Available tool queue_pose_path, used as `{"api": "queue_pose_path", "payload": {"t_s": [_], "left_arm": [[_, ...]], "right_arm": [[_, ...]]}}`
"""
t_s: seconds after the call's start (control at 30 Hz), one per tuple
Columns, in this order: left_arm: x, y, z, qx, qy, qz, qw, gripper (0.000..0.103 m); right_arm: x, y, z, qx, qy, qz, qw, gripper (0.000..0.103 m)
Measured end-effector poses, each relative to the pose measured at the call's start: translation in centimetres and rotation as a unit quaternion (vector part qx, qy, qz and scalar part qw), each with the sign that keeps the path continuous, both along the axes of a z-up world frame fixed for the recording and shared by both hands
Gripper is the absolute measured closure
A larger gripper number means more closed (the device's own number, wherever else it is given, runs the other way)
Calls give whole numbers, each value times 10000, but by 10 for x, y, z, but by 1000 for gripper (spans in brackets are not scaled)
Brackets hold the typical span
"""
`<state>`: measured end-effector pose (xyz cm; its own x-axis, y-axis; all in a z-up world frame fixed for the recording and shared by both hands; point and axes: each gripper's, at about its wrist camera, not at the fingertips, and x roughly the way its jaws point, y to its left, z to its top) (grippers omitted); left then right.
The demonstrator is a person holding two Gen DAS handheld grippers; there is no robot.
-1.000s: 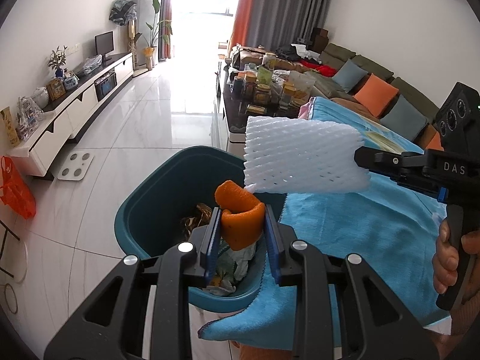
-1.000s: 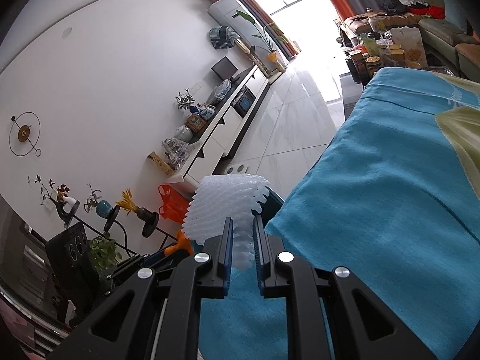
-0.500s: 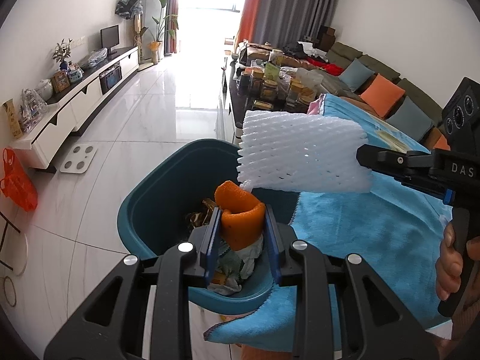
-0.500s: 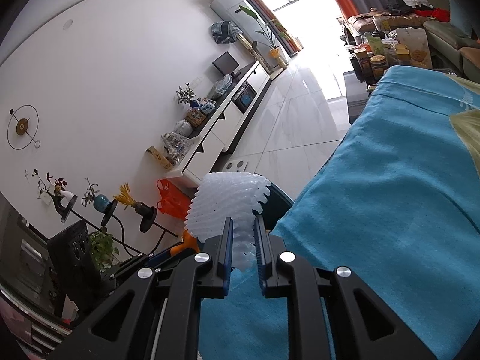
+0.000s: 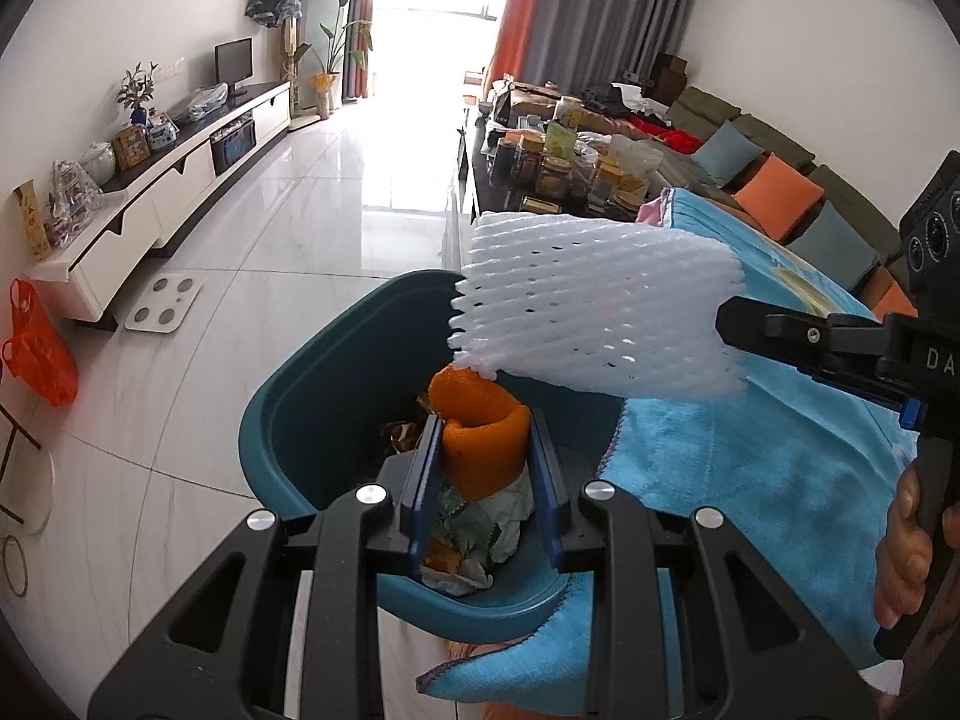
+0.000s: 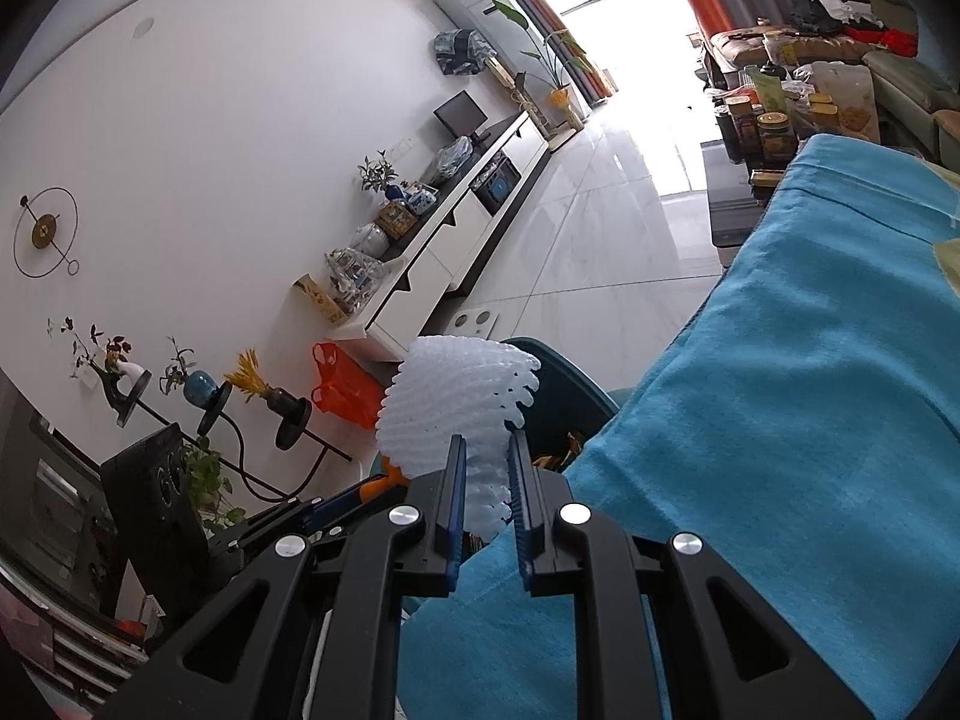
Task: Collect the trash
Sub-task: 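Lower the orange peel and foam net into the teal bin with both tools, then open the left tool to drop the peel while the right tool releases the foam net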
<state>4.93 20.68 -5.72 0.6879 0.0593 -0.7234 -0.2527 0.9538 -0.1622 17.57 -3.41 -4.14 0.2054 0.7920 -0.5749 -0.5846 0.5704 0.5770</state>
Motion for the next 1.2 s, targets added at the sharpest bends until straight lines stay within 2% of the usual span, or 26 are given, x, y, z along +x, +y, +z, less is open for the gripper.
{"api": "queue_pose_path", "payload": {"t_s": [0.37, 0.83, 0.93, 1.0, 1.03, 1.2], "left_arm": [[4, 1, -6, -1, 83, 67, 9999, 74], [11, 14, -20, -181, 229, 244, 9993, 66], [11, 18, -24, -273, 254, 285, 9989, 63], [13, 18, -26, -292, 283, 268, 9988, 61], [13, 18, -28, -293, 293, 246, 9988, 56], [12, 20, -32, -240, 311, 257, 9989, 54]], "right_arm": [[-1, 17, -5, -133, 28, 117, 9998, 89], [1, 47, -13, -334, 98, 238, 9991, 88], [3, 53, -18, -398, 169, 261, 9987, 84], [3, 56, -20, -459, 171, 243, 9985, 78], [3, 58, -21, -470, 177, 236, 9985, 77], [3, 56, -22, -499, 182, 163, 9985, 73]]}}
